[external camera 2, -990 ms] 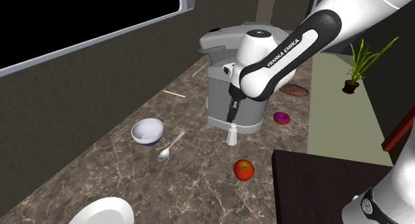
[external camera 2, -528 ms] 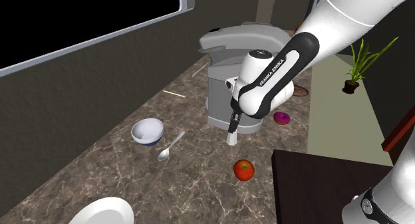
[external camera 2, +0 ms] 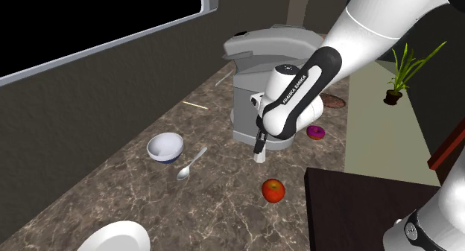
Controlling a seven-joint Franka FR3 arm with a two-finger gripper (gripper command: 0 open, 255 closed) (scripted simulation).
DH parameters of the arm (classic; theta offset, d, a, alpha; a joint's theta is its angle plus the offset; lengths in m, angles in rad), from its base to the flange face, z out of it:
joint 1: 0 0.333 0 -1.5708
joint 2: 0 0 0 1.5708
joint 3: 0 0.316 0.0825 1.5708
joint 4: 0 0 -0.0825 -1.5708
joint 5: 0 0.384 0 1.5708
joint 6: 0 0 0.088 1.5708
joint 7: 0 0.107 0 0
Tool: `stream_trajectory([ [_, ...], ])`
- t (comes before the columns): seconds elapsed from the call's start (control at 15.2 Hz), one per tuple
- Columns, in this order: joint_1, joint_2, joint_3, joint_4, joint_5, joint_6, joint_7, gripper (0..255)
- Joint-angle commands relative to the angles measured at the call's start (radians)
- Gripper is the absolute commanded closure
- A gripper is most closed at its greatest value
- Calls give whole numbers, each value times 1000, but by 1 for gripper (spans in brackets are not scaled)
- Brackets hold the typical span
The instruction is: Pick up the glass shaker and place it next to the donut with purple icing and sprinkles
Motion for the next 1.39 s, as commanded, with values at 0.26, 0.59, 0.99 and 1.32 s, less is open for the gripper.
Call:
stream_trajectory([
  [0.26,-26,9,-8,-14,6,10,-10,255],
  [0.59,-18,9,-12,-10,2,6,-2,255],
  [0.99,5,-37,-41,-11,-26,-40,21,255],
  [1.32,32,-109,-77,-17,-76,-105,58,255],
])
